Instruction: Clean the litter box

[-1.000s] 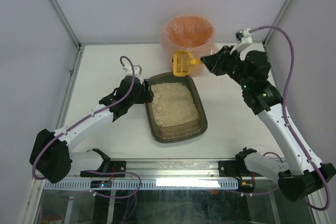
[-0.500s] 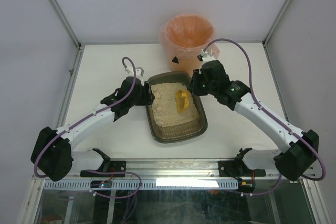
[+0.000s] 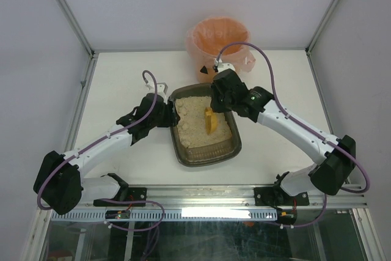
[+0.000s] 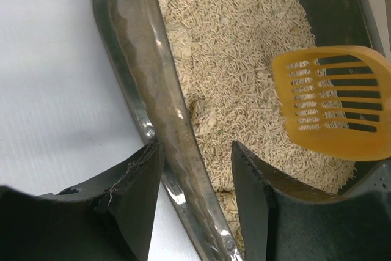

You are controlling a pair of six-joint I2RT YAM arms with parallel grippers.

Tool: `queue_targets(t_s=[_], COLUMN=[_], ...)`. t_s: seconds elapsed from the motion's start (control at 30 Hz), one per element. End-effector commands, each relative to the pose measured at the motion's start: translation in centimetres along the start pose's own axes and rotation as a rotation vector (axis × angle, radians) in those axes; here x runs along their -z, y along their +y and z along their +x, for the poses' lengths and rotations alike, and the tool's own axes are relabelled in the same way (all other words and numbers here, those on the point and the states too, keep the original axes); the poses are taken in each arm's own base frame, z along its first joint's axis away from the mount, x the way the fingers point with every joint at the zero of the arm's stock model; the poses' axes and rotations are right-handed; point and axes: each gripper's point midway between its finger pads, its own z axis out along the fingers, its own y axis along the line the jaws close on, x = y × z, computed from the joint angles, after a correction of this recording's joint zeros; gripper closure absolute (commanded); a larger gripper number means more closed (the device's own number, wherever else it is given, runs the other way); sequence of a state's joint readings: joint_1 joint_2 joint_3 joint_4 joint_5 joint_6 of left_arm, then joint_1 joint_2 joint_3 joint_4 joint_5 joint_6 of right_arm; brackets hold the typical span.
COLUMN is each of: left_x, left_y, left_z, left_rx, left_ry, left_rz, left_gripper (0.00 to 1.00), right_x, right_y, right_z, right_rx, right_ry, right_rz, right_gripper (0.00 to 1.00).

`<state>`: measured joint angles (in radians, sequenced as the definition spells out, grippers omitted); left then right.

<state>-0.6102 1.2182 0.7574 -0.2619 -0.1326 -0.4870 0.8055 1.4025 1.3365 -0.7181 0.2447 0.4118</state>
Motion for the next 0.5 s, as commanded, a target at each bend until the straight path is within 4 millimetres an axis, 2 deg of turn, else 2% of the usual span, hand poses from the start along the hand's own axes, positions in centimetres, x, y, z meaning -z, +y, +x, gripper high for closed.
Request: queue_targets(t_s=[0.0,0.17,0.47], left_x=[0.2,0.0,-0.4], left_y=[-1.5,-1.4,-1.2], left_z=[-0.1,0.8,2.5], left_rx=[0.003,0.0,0.0], left_ry=[-0.017,0.005,0.048], left_rz=[0.054,0.053,0.044], left_gripper=[0.51,0.51,0.53], right_x=[-0.7,-2.2,-3.7], right_y=[0.2,0.6,2.4], right_z=[2.4,5.3,8.0], right_rx=[-0.004,-0.083,-0.304], right_ry=[0.108,0.164,0.136], right_rz=[0.019,-0.008,-0.14], right_gripper=[1.0,1.0,1.0])
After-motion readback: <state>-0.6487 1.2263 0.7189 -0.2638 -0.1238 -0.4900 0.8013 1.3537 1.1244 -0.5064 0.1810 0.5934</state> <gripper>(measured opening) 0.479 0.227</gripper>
